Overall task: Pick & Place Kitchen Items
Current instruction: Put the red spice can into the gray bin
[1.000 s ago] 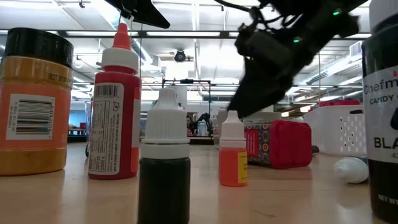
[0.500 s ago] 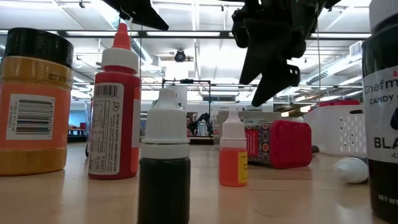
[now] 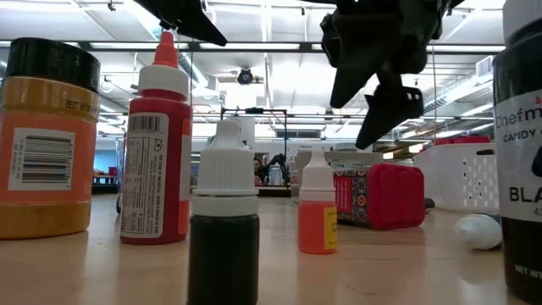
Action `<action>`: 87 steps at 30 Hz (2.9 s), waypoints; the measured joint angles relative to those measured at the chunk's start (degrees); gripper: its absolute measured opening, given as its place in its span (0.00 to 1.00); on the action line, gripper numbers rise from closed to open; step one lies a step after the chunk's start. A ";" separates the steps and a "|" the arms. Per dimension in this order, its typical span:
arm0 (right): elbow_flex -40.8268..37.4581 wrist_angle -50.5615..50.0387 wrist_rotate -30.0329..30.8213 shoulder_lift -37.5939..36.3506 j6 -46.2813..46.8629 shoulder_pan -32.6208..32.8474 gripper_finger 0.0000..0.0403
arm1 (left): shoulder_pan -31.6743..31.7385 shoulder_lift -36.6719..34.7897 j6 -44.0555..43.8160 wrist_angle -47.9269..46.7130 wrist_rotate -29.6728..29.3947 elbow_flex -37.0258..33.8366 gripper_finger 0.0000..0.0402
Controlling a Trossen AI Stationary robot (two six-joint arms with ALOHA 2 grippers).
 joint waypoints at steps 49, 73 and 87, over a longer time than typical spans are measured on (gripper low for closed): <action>-0.11 0.19 3.66 10.57 -2.58 4.53 0.71 | 0.00 0.00 -1.37 -1.57 1.50 0.00 0.27; 18.92 -21.78 8.41 3.03 -24.64 -3.66 0.55 | -0.01 0.00 0.64 -1.40 1.50 0.00 0.27; 27.12 -47.94 7.06 5.96 -51.95 -20.21 0.55 | -0.01 0.00 4.00 -1.42 0.97 0.00 0.27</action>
